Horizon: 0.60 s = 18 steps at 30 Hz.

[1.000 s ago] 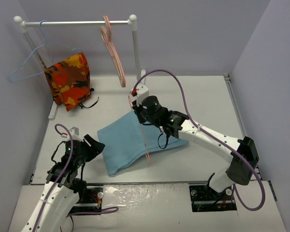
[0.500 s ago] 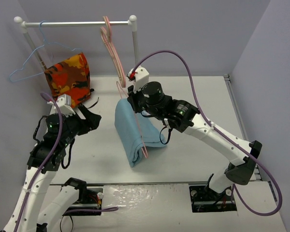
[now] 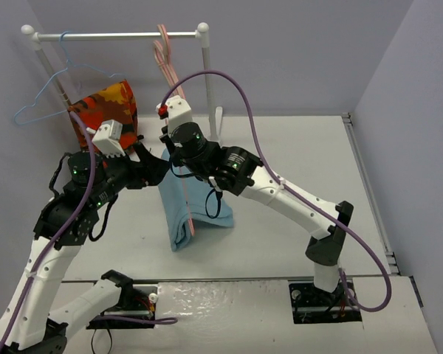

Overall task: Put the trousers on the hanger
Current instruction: Place trousers on hanger, then hang the hanger with trousers onto the clothesline

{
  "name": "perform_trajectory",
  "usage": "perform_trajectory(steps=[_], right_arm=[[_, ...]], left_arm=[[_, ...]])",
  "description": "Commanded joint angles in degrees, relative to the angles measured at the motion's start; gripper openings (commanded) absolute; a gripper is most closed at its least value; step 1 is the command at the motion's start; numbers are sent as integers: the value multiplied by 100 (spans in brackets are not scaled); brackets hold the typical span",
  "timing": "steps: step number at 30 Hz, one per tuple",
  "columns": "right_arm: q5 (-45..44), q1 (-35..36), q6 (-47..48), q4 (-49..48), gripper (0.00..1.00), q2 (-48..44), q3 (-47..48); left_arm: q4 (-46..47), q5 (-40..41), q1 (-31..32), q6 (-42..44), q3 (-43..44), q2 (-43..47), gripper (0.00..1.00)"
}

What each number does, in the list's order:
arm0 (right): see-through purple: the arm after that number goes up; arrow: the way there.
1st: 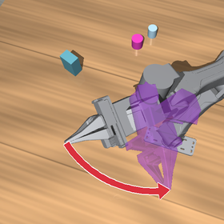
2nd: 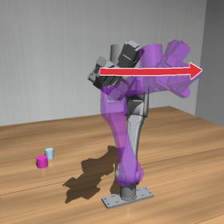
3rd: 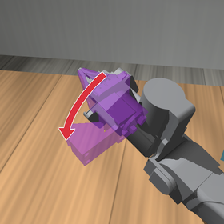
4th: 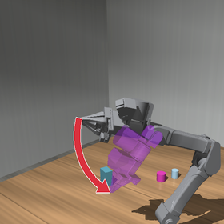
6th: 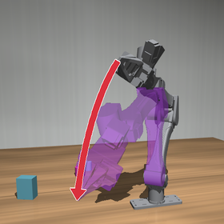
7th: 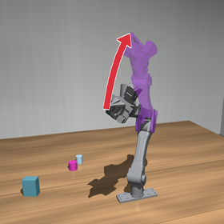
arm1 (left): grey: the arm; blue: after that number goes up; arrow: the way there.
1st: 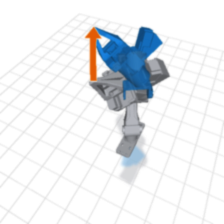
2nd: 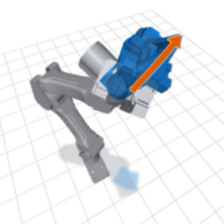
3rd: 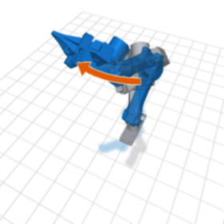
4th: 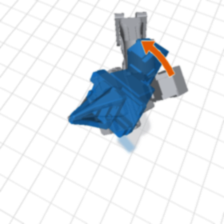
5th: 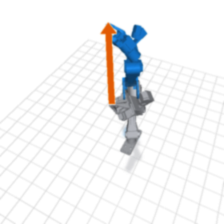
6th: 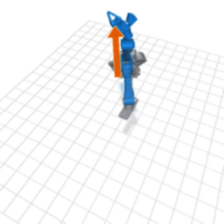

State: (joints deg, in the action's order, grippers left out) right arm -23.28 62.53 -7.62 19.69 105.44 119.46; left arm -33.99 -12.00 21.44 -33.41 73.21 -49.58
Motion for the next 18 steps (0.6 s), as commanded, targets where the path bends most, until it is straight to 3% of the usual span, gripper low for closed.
perform_trajectory(steps=[1,7,18], right_arm=[[-597,23,-200,-783,0,-7,615],[-617,14,-346,-792,0,249,877],[-648,-16,-635,-795,0,362,923]], left_arm=[[497,231,811,-213,140,-71,77],[385,1076,1582,-148,-140,-96,76],[839,1617,1781,-250,-956,159,64]])
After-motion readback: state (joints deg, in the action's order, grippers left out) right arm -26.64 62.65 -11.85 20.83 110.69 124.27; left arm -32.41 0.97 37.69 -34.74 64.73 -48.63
